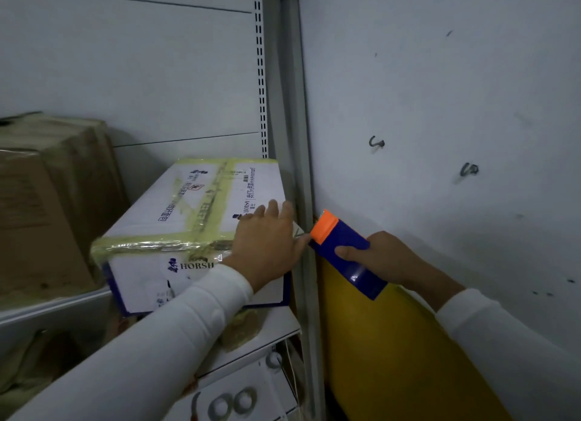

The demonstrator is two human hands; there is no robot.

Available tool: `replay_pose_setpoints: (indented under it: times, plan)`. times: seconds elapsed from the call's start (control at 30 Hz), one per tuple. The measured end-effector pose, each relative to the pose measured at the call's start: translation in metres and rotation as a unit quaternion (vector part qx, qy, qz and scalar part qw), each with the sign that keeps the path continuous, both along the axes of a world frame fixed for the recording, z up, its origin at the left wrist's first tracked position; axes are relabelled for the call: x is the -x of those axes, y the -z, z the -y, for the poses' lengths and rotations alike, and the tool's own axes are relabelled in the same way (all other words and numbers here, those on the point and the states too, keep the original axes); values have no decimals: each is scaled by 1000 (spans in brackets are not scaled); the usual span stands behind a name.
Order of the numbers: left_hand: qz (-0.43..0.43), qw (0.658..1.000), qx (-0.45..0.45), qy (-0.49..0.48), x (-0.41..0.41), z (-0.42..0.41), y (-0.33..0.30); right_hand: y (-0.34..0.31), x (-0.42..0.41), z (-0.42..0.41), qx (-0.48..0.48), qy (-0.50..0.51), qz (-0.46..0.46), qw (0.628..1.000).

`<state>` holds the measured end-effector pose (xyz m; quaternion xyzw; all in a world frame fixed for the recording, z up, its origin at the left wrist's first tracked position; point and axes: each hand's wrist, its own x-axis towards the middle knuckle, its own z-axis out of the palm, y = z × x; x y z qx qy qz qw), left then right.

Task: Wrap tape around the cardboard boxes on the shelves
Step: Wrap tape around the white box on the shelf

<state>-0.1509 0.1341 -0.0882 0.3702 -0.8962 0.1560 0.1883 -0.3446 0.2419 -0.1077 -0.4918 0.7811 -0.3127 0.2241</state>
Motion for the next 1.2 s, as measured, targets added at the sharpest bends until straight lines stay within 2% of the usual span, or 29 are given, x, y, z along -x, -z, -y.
replay_pose_setpoints:
  times: [0.1,0.23,0.3,0.37,0.43,0.5,0.6,0.8,1.2]
  plan:
    - [9,998,-8,-58,15,-2,0,2,-6,4,9,2,18,1000]
    - [5,998,-16,-56,18,-2,2,2,-10,4,36,13,75,997]
    - [-22,999,-41,-10,9,-2,-1,-1,-13,1,56,14,111,992]
    - [-50,989,-119,69,-10,-1,-11,-5,-14,-2,69,13,148,986]
    - [4,989,-117,91,-41,4,-26,-7,-14,-4,78,11,174,982]
    - [72,993,-87,32,-80,20,-39,-11,-15,-6,84,14,192,978]
    - [120,982,-141,-46,-120,39,-37,-15,-19,-3,94,15,223,970]
    - [80,995,-28,-43,-100,31,-8,-23,-34,13,121,18,222,967]
    - [51,992,-50,-108,-33,55,-9,-27,-5,-3,137,25,228,964]
